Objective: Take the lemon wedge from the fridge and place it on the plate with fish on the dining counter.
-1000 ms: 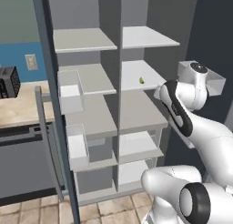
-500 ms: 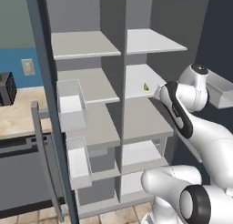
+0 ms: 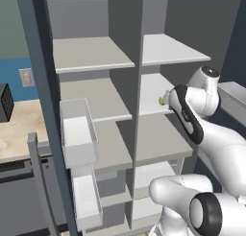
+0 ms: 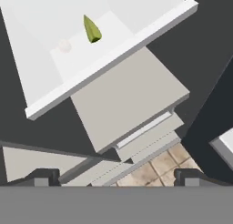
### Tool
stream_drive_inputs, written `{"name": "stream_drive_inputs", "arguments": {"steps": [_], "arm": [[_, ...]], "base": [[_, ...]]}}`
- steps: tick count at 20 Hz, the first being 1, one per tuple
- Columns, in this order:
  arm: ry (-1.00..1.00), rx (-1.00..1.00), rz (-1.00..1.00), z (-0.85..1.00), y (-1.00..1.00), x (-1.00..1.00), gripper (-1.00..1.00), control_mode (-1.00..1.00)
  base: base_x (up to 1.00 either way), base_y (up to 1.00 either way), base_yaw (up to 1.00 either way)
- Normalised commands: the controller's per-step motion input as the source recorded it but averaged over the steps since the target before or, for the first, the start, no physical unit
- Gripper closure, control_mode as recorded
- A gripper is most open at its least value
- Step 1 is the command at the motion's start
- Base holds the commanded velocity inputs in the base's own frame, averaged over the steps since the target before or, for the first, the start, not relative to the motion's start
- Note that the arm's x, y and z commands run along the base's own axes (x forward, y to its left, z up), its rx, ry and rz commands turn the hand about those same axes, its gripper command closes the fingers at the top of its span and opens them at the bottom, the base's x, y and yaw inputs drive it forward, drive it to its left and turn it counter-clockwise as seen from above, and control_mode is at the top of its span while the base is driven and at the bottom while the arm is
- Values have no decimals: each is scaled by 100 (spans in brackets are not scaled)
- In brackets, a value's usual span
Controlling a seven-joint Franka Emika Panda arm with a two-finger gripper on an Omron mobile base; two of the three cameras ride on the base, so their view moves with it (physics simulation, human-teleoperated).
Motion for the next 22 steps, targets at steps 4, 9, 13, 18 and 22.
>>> {"name": "stream_drive_inputs", "arguments": {"steps": [4,9,13,18,22], "arm": [[0,0,0,0,0,0,-100,100],[-11,-2,0,0,-4,22,-100,-100],[-12,-8,1,0,0,36,-100,-100],[-3,-11,1,0,0,46,-100,-100],[0,-14,0,6,-5,21,-100,-100]], "base": [[19,-1,0],[0,0,0],[0,0,0],[0,0,0],[0,0,0]]}}
